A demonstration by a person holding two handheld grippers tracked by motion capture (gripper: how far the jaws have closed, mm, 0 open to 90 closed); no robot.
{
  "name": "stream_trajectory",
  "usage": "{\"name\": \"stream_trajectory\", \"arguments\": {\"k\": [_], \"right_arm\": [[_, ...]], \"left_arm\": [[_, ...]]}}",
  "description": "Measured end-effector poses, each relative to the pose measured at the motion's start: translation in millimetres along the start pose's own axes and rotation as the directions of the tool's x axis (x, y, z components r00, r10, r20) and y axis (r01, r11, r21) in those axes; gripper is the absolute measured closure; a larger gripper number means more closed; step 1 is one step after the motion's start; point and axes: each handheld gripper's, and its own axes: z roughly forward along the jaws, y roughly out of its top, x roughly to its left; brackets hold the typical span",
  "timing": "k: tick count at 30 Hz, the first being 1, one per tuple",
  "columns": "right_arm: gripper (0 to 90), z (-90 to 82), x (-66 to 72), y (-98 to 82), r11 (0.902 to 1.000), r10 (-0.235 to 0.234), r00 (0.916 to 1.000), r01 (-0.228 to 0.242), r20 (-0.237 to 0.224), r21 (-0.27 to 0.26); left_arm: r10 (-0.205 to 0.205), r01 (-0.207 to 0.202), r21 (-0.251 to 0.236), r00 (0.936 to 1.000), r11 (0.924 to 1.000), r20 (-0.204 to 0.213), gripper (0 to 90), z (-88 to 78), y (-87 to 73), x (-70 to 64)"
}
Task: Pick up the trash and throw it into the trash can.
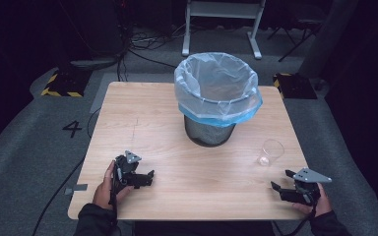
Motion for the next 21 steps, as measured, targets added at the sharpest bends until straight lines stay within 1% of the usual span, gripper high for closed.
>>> {"name": "stream_trajectory", "arguments": {"k": [1, 2, 3, 5, 6, 7, 8, 9, 11, 14, 17, 18, 20, 21], "right_arm": [[25.8, -2.9, -2.7, 0.4, 0.9996, 0.017, 0.9998, -0.017, -0.007, -0.023], [25.8, -2.9, -2.7, 0.4, 0.9996, 0.017, 0.9998, -0.017, -0.007, -0.023], [26.5, -9.6, -6.9, 3.5, 0.9972, 0.05, 0.9987, -0.05, -0.005, -0.055], [26.3, -15.3, -7.4, 7.2, 0.9964, 0.042, 0.999, -0.043, -0.011, -0.073], [26.6, -18.6, -7.4, 9.4, 0.996, 0.033, 0.9995, -0.033, -0.001, -0.083], [26.9, -21.7, -6.6, 11.4, 0.9944, 0.036, 0.9994, -0.036, 0.001, -0.099], [26.9, -21.7, -6.6, 11.4, 0.9944, 0.036, 0.9994, -0.036, 0.001, -0.099], [26.8, -27.7, -4.5, 15.7, 0.9929, 0.017, 0.9997, -0.015, 0.018, -0.118], [26.7, -31.7, -4.0, 18.3, 0.9913, 0.003, 0.9997, 0.001, 0.025, -0.131], [26.7, -37.5, -5.2, 22.5, 0.9886, 0.01, 0.9998, -0.007, 0.016, -0.15], [26.9, -41.7, -6.2, 26.2, 0.9873, 0.012, 0.9994, -0.007, 0.032, -0.159], [27.6, -42.7, -7.3, 27.5, 0.987, 0.007, 0.9991, 0.0, 0.042, -0.161], [28.2, -43.8, -9.5, 30.1, 0.9855, 0.005, 0.9991, 0.002, 0.041, -0.17], [28.6, -43.8, -9.7, 31.8, 0.985, 0.005, 0.9988, 0.003, 0.049, -0.173]], "left_arm": [[0.0, 0.0, 0.0, 1.0, 1.0, 0.001, 0.0, 0.1, 0.1, 0.1], [0.0, 0.0, 0.0, 1.0, 1.0, 0.001, 0.0, 0.1, 0.1, 0.1], [0.0, 0.0, -0.001, 1.0, 1.0, 0.0, 0.0, 0.1, 0.1, 0.1], [0.0, 0.0, 0.0, 1.0, 1.0, 0.001, 0.0, 0.1, 0.1, 0.1], [0.0, 0.0, -0.001, 1.0, 1.0, 0.0, 0.0, 0.1, 0.1, 0.0], [0.0, 0.0, 0.0, 1.0, 1.0, 0.0, 0.0, 0.1, 0.1, 0.1], [0.0, 0.0, 0.0, 1.0, 1.0, 0.0, 0.0, 0.1, 0.1, 0.1], [0.0, 0.0, 0.0, 1.0, 1.0, 0.0, 0.0, 0.1, 0.0, 0.0], [0.0, 0.0, 0.0, 1.0, 1.0, 0.0, 0.0, 0.1, 0.0, 0.0], [0.0, 0.0, 0.0, 1.0, 1.0, 0.0, 0.0, 0.1, 0.0, 0.1], [0.0, 0.0, 0.0, 1.0, 1.0, 0.001, 0.0, 0.1, 0.0, 0.1], [0.0, 0.0, 0.0, 1.0, 1.0, 0.0, 0.0, 0.1, 0.0, 0.1], [0.0, 0.0, 0.0, 1.0, 1.0, 0.0, 0.0, 0.1, 0.0, 0.1], [0.0, 0.0, 0.0, 1.0, 1.0, 0.0, 0.0, 0.1, 0.0, 0.0]]}}
